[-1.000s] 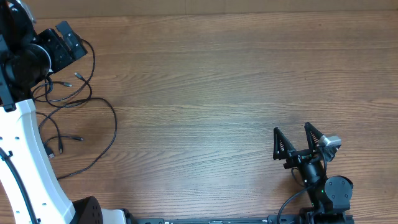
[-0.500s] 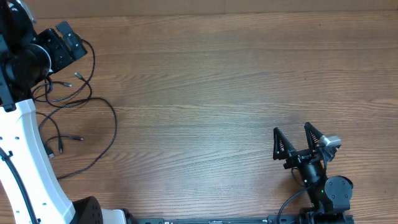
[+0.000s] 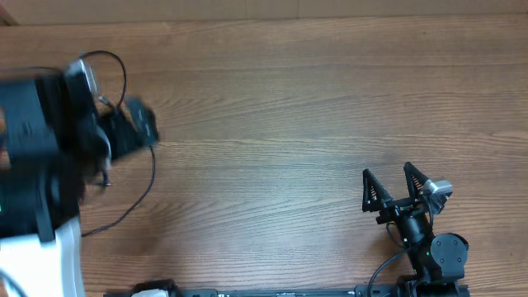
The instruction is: Untangle cables
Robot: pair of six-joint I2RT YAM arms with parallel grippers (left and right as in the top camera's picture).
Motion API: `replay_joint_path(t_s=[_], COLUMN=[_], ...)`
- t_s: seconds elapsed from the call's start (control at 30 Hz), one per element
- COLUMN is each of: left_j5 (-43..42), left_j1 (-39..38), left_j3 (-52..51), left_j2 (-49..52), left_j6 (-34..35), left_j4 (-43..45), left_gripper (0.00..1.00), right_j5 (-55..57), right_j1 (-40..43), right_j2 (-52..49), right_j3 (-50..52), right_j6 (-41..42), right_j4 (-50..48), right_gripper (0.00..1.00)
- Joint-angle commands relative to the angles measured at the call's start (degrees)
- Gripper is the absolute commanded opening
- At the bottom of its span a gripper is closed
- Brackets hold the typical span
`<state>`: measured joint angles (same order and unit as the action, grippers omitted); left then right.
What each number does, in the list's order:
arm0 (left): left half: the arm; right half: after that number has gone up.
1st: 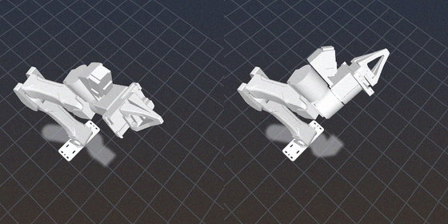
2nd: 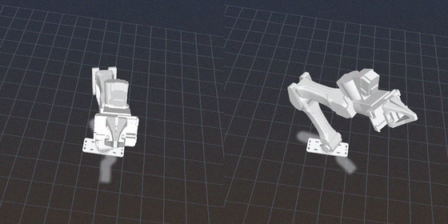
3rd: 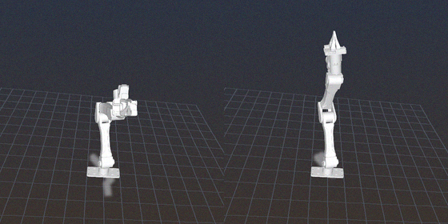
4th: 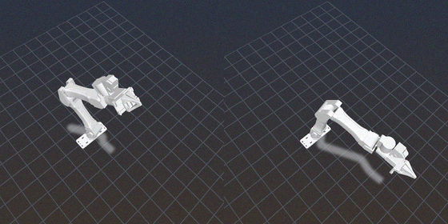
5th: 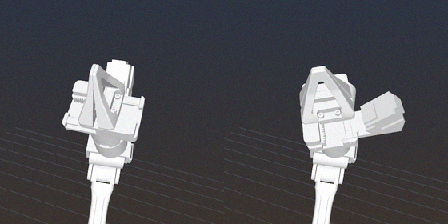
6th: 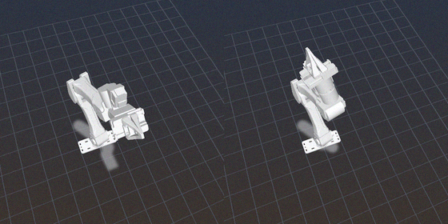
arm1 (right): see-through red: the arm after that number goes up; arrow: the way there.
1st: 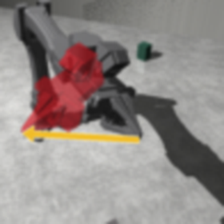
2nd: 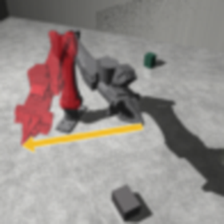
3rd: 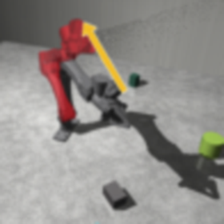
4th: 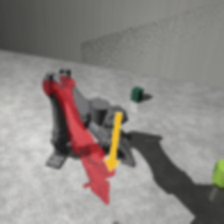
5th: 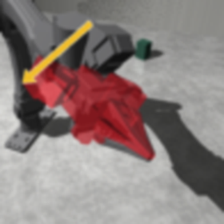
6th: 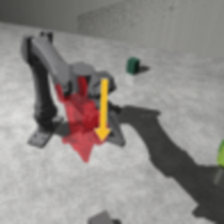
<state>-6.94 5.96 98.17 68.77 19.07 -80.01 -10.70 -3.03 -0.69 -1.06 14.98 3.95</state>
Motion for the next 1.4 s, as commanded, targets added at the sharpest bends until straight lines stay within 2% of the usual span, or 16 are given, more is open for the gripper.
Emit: replay_joint_path(t_s=[0.0,0.17,0.27,0.57,0.7,0.87,1.1,1.23,1.37], left_j5=[2.08,2.27,4.61,2.84,2.86,2.93,3.08,2.86,2.43], left_j1=[-0.37,-0.37,-0.37,-2.75,-4.11,-4.09,-4.11,-4.11,-4.13], left_j3=[-11.23,-28.3,-37.07,-64.06,-74.58,-84.21,-92.74,-97.44,-97.9], left_j2=[-8.24,-20.61,-27.34,-47.08,-54.69,-60.85,-67.21,-68.59,-68.59], left_j6=[-1.51,-1.55,-0.7,-1.14,-4.55,-9.05,-15.41,-15.23,-14.34], left_j4=[0.15,-0.76,4.0,41.4,57.7,70.53,75.49,78.44,75.87], left_gripper=[0.99,1.0,0.99,1.0,1.0,1.0,0.99,1.0,1.0], right_j5=[-0.35,-0.35,-0.35,-0.35,-0.35,-0.35,-0.35,-0.35,-0.35], right_j1=[0.22,0.22,0.22,0.22,0.22,0.22,0.22,0.22,0.22], right_j2=[0.52,0.52,0.52,0.52,0.52,0.52,0.52,0.52,0.52], right_j3=[0.59,0.59,0.59,0.59,0.59,0.59,0.59,0.59,0.59], right_j6=[-0.07,-0.07,-0.07,-0.07,-0.07,-0.07,-0.07,-0.07,-0.07], right_j4=[-0.33,-0.33,-0.33,-0.33,-0.33,-0.33,-0.33,-0.33,-0.33], right_gripper=[1.0,1.0,1.0,1.0,1.0,1.0,1.0,1.0,1.0])
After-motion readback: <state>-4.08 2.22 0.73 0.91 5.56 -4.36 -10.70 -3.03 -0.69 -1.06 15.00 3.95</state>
